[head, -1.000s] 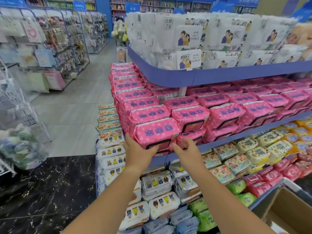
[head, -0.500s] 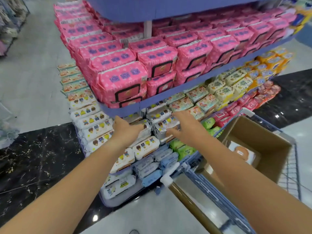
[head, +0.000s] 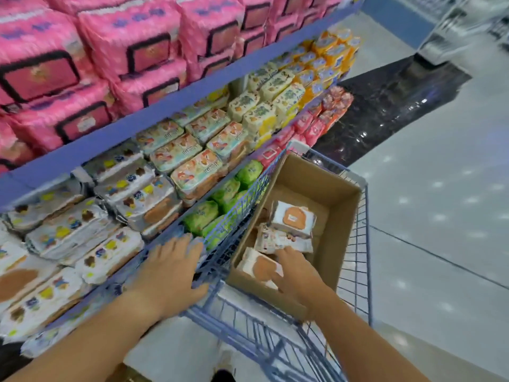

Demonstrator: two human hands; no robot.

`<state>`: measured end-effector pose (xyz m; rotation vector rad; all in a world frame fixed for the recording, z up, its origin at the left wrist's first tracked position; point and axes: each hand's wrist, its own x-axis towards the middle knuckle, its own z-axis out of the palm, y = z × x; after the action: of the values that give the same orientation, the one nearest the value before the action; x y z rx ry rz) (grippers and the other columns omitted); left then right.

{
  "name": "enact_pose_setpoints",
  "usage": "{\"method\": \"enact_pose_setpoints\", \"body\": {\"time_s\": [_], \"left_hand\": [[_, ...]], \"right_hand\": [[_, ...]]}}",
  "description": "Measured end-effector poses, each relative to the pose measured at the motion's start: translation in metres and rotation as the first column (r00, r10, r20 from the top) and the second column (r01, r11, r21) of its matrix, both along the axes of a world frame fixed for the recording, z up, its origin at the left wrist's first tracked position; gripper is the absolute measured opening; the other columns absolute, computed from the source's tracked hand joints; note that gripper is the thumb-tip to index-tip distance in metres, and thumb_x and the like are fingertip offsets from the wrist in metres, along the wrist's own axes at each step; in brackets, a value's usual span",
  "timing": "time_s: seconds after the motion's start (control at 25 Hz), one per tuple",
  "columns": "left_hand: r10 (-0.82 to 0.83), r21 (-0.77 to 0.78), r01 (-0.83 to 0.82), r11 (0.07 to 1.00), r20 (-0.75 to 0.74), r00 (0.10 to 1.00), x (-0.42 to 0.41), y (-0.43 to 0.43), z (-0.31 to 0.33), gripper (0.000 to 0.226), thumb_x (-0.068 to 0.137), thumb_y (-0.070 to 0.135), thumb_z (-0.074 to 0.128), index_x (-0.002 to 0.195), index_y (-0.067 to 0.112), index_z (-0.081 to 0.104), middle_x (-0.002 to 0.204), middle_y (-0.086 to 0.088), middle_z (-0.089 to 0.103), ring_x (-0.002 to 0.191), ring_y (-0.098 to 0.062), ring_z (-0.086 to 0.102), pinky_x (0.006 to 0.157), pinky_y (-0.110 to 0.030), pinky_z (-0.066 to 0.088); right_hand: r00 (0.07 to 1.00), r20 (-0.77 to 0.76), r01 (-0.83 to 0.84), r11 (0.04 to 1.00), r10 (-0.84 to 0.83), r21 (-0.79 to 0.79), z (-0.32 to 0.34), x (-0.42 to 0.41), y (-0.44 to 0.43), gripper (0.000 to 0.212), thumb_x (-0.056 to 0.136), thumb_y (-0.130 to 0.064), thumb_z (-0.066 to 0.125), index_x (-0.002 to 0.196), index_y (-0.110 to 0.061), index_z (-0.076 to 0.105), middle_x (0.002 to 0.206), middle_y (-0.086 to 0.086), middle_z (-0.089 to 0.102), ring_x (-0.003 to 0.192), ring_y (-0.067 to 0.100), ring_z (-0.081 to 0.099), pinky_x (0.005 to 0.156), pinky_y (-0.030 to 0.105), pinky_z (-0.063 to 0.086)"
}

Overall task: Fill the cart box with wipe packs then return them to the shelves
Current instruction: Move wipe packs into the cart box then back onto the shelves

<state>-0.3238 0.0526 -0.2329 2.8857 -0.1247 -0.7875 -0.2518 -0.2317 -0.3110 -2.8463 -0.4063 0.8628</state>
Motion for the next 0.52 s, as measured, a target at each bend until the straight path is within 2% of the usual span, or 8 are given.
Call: {"method": "enact_pose_setpoints", "body": {"time_s": [0.08,0.12,0.2,0.28,0.36,0.44,0.52], "left_hand": [[-0.023,0.054,0.024,0.998,-0.017,1.0,0.018,-0.017,-0.018,0.091,0.073,0.072,0.027,0.144,0.019,0.05,0.141,-0.012,0.056,0.127,-0.035,0.057,0.102,-0.048,0.05],[-0.046,0.084,0.05,0.995,-0.056,0.997,0.031,-0.025,-0.027,0.096,0.072,0.072,0.021,0.149,0.02,0.043,0.143,-0.01,0.052,0.13,-0.033,0.054,0.104,-0.046,0.047],[-0.084,0.113,0.098,0.989,-0.128,0.988,0.056,-0.034,-0.042,0.091,0.081,0.073,0.02,0.157,0.023,0.023,0.152,-0.007,0.039,0.138,-0.029,0.044,0.11,-0.04,0.041],[-0.106,0.124,0.12,0.985,-0.109,0.988,0.084,-0.039,-0.055,0.081,0.095,0.064,0.039,0.16,0.024,0.01,0.159,-0.007,0.027,0.142,-0.026,0.038,0.108,-0.035,0.04],[-0.1,0.108,0.106,0.988,-0.06,0.993,0.106,-0.041,-0.068,0.083,0.097,0.058,0.047,0.16,0.026,0.004,0.158,-0.004,0.027,0.138,-0.024,0.041,0.099,-0.032,0.044],[-0.078,0.098,0.08,0.992,-0.018,0.997,0.123,-0.042,-0.08,0.089,0.096,0.061,0.048,0.16,0.024,-0.002,0.159,-0.002,0.023,0.139,-0.023,0.041,0.099,-0.033,0.048],[-0.034,0.061,0.031,0.998,0.038,0.999,0.128,-0.045,-0.085,0.092,0.095,0.061,0.05,0.16,0.023,-0.003,0.161,0.0,0.018,0.141,-0.022,0.04,0.106,-0.034,0.045]], "right_hand": [[0.999,-0.03,0.022,0.998,-0.024,-0.051,-0.039,0.039,-0.038,0.034,0.094,-0.039,0.052,0.117,-0.014,0.052,0.12,0.009,0.052,0.113,0.033,0.053,0.085,0.043,0.046],[0.999,-0.013,0.044,0.996,-0.045,-0.071,-0.058,0.063,-0.054,0.037,0.092,-0.04,0.053,0.117,-0.013,0.052,0.12,0.01,0.052,0.113,0.035,0.054,0.084,0.043,0.048],[0.997,0.023,0.069,0.992,-0.067,-0.104,-0.093,0.112,-0.072,0.056,0.088,-0.039,0.063,0.133,-0.011,0.045,0.132,0.015,0.049,0.119,0.038,0.052,0.088,0.044,0.049],[0.996,0.087,0.054,0.982,-0.038,-0.182,-0.116,0.163,-0.077,0.082,0.082,-0.042,0.073,0.146,-0.011,0.033,0.145,0.017,0.04,0.129,0.038,0.044,0.097,0.045,0.046],[0.988,0.154,0.041,0.964,0.0,-0.263,-0.141,0.209,-0.077,0.099,0.076,-0.052,0.074,0.151,-0.01,0.024,0.151,0.016,0.032,0.138,0.036,0.035,0.106,0.046,0.04],[0.994,0.111,0.034,0.96,-0.003,-0.279,-0.171,0.237,-0.074,0.1,0.08,-0.056,0.066,0.155,-0.011,0.016,0.154,0.014,0.03,0.144,0.036,0.028,0.112,0.05,0.034],[1.0,0.018,-0.016,0.952,0.022,-0.307,-0.195,0.242,-0.069,0.099,0.078,-0.051,0.07,0.153,-0.014,0.018,0.15,0.013,0.037,0.142,0.036,0.034,0.111,0.054,0.035]]}}
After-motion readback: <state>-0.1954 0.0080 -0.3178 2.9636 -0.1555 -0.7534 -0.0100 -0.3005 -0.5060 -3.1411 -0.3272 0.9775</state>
